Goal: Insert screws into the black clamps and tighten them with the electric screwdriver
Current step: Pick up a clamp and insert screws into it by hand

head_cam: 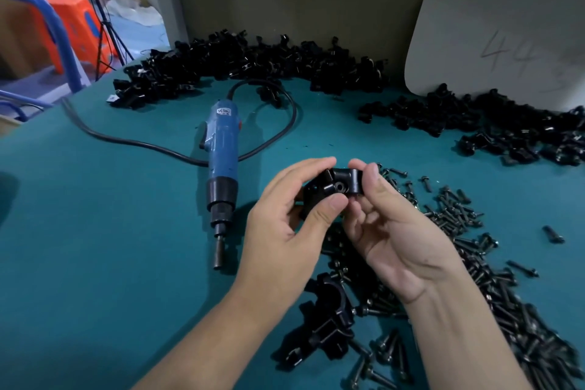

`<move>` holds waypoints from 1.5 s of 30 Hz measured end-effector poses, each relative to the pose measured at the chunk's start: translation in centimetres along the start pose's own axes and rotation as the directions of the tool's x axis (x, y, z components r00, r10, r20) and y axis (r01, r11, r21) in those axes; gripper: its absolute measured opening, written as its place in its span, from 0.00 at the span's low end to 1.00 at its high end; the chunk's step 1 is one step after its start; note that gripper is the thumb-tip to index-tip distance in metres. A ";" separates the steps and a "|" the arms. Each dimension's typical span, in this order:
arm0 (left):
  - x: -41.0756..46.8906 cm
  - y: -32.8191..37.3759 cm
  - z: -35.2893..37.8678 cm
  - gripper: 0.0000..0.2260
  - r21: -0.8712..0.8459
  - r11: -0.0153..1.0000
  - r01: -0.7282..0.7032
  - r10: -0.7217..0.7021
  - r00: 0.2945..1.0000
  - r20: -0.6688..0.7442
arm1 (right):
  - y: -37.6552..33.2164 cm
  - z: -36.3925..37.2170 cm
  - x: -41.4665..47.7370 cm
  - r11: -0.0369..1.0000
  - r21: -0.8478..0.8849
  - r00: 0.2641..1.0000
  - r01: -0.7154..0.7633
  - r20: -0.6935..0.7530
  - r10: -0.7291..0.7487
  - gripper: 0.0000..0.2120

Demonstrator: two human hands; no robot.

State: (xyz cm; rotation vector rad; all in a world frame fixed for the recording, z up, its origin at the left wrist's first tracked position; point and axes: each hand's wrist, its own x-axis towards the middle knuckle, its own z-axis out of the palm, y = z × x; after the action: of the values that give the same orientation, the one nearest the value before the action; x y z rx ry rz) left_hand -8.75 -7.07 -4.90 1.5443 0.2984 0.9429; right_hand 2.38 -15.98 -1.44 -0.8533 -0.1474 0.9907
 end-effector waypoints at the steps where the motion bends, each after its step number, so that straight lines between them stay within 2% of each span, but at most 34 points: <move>1: 0.0 0.0 0.0 0.18 -0.031 0.999 0.017 -0.017 1.000 0.013 | 0.0 0.0 0.1 1.000 0.010 1.000 -0.008 0.002 0.008 0.11; 5: 0.0 0.3 0.1 0.18 -0.056 0.998 0.012 -0.011 1.000 0.021 | -0.3 -0.3 0.1 0.992 0.096 0.996 -0.082 0.045 0.078 0.14; 8: -0.1 0.5 0.1 0.16 -0.078 0.997 -0.010 0.012 1.000 0.026 | -0.4 -0.2 0.0 0.982 0.144 0.991 -0.119 0.084 0.108 0.13; 10: -0.1 0.5 0.1 0.16 -0.087 0.996 -0.012 0.015 0.999 0.032 | -0.4 -0.1 -0.2 0.975 0.185 0.990 -0.125 0.082 0.111 0.10; 13: -0.1 0.4 0.1 0.16 -0.070 0.997 -0.017 0.020 0.999 0.032 | -0.6 -0.2 -0.4 0.955 0.269 0.991 -0.123 0.077 0.106 0.13; 19: -0.1 0.4 0.1 0.14 -0.041 0.998 -0.047 0.047 0.999 -0.005 | 0.2 0.1 -0.1 0.997 -0.053 0.996 -0.058 0.066 0.061 0.07; 23: -0.1 0.5 0.2 0.14 -0.054 0.997 -0.055 0.055 0.998 -0.012 | 0.4 -0.1 0.0 0.994 -0.101 0.995 -0.037 0.085 0.046 0.08; 33: -0.4 0.4 0.3 0.14 0.050 0.996 -0.070 0.072 0.996 -0.050 | 0.5 0.0 -0.1 0.981 -0.195 0.996 0.005 0.090 0.013 0.08; 40: -0.4 0.9 0.2 0.14 -0.014 1.000 -0.024 0.023 0.998 -0.053 | 0.4 0.1 -0.3 0.975 -0.223 0.996 0.017 0.090 0.003 0.09; 45: -0.4 0.7 0.2 0.15 0.083 0.996 -0.034 0.039 0.998 -0.053 | 0.5 0.2 -0.2 0.973 -0.229 0.997 0.031 0.077 -0.013 0.08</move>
State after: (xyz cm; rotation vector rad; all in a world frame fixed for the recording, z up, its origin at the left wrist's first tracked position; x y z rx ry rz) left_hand -9.07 -7.59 -4.40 1.6057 0.3526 1.0131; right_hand 1.82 -15.92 -1.61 -1.0236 -0.3407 0.9976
